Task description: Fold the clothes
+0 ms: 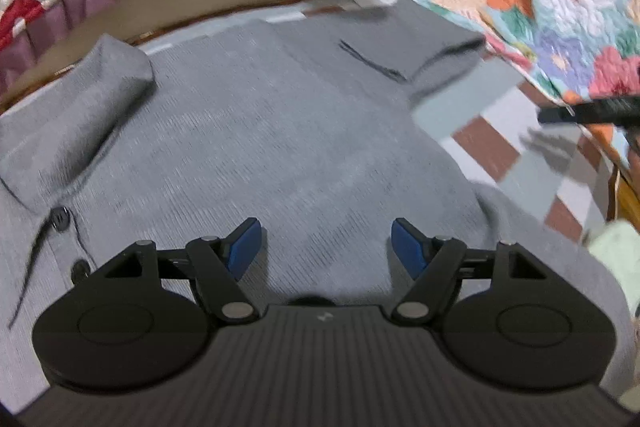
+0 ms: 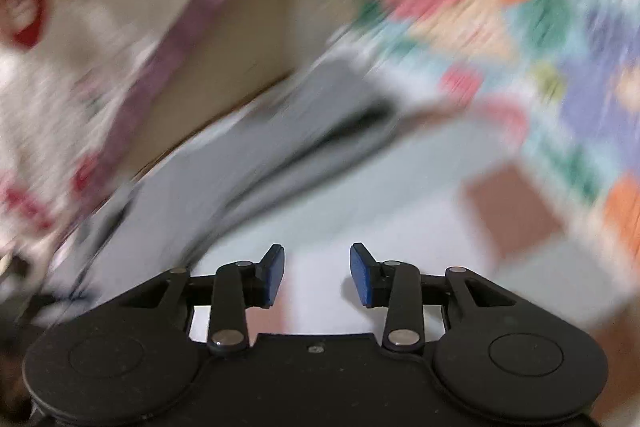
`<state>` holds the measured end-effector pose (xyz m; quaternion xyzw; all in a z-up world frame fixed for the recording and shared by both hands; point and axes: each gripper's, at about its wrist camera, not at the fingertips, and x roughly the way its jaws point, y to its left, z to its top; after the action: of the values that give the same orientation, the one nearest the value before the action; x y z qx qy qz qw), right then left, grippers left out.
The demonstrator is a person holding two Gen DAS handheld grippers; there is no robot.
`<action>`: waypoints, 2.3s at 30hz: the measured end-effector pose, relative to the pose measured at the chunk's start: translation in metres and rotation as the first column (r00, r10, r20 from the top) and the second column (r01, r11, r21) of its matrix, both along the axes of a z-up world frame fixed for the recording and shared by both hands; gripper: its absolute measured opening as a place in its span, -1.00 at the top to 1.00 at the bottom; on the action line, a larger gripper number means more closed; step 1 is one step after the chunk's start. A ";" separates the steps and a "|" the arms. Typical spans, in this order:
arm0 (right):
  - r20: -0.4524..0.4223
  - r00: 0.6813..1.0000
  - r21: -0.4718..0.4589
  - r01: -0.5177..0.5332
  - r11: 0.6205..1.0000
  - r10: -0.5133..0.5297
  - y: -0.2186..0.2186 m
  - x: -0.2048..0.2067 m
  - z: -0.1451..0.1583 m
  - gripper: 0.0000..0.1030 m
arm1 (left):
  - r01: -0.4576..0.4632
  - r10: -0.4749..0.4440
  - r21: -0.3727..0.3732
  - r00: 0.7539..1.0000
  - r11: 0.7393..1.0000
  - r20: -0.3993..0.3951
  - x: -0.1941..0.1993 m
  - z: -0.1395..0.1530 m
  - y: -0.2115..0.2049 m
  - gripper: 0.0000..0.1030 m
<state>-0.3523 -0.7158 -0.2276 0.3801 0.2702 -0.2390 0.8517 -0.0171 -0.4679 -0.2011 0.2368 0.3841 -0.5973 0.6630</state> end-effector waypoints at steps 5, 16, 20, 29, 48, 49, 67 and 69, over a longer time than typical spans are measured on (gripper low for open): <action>0.083 0.984 0.086 -0.164 0.983 0.157 0.061 0.010 -0.008 0.18 | 0.009 -0.009 0.035 1.000 0.999 0.016 -0.014 -0.001 0.008 -0.39; 0.113 0.950 0.059 -0.300 0.952 0.292 0.074 0.079 -0.018 0.82 | -0.033 0.029 0.075 0.998 0.997 0.047 -0.027 0.000 0.033 -0.39; 0.185 0.956 -0.046 -0.223 0.974 0.227 0.093 0.050 0.020 0.84 | -0.060 0.054 0.077 0.996 0.995 0.075 -0.018 0.006 0.058 -0.39; -0.061 0.997 -0.096 -0.058 0.994 0.053 0.128 0.030 -0.002 0.85 | -0.155 0.141 0.134 0.984 0.979 0.104 0.007 0.000 0.111 -0.39; 0.048 0.997 -0.010 -0.059 0.998 0.059 0.125 0.016 0.018 -0.04 | -0.418 0.393 0.089 0.895 0.904 0.212 0.068 0.019 0.223 -0.42; 0.032 0.993 -0.060 -0.108 0.992 0.110 0.124 0.037 0.029 -0.02 | -0.418 0.398 0.069 0.896 0.906 0.197 0.071 0.021 0.222 -0.42; -0.215 0.855 -0.352 -0.518 0.779 0.472 0.148 0.306 0.049 0.47 | -0.206 0.215 -0.065 0.954 0.977 0.209 0.168 -0.015 0.053 -0.44; -0.235 0.849 -0.344 -0.527 0.777 0.473 0.149 0.311 0.041 0.47 | -0.200 0.209 -0.070 0.962 0.977 0.173 0.178 -0.022 0.037 -0.44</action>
<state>-0.0417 -0.5672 -0.1864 0.0973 0.3644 -0.0786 0.9228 0.1606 -0.4306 -0.2232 0.2314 0.3296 -0.5117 0.7590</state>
